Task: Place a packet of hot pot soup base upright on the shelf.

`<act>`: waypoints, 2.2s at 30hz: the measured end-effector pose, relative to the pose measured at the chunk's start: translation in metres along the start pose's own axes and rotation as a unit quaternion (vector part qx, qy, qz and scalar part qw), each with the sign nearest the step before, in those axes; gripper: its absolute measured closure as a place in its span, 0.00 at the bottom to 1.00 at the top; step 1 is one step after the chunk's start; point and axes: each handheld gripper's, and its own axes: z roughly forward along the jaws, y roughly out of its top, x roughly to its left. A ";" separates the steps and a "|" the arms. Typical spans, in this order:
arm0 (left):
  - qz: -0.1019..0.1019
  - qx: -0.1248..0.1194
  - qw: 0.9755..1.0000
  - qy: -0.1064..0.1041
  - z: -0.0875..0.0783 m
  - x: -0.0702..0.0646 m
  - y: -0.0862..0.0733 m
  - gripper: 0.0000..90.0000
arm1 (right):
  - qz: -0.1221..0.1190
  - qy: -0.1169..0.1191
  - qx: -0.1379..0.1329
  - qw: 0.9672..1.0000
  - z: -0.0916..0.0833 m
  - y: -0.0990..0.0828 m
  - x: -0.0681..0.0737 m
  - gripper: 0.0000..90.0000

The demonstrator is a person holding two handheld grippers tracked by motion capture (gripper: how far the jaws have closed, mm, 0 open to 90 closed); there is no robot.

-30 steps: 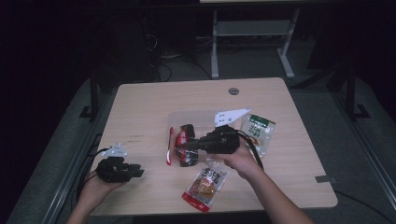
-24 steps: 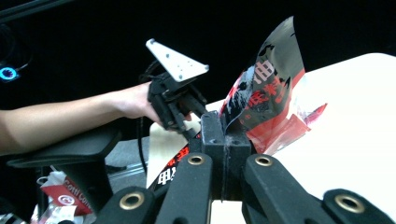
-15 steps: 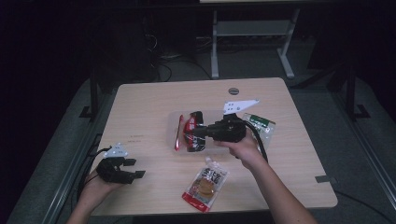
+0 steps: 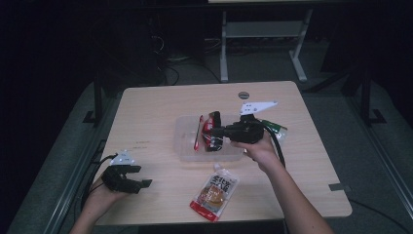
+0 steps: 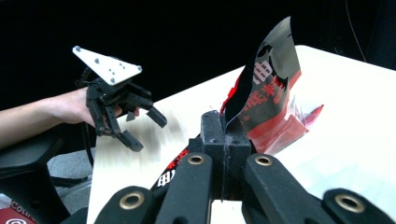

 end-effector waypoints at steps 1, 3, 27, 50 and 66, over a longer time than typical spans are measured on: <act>0.000 0.000 1.000 0.000 0.000 0.000 0.000 0.29 | 0.000 0.000 0.000 1.000 0.000 0.000 0.000 1.00; 0.000 -0.001 1.000 0.000 0.000 0.000 0.000 0.29 | -0.001 -0.006 0.004 1.000 0.000 -0.001 -0.002 1.00; 0.006 0.005 1.000 -0.003 0.003 0.000 -0.001 0.29 | 0.013 -0.022 0.015 1.000 0.023 -0.010 -0.011 1.00; 0.011 0.003 1.000 -0.004 0.005 -0.002 -0.001 0.29 | 0.015 -0.050 0.014 0.999 0.033 -0.011 -0.012 0.62; 0.018 -0.010 1.000 0.001 0.004 -0.006 0.002 0.17 | -0.015 -0.077 0.072 0.994 0.005 -0.011 0.005 0.33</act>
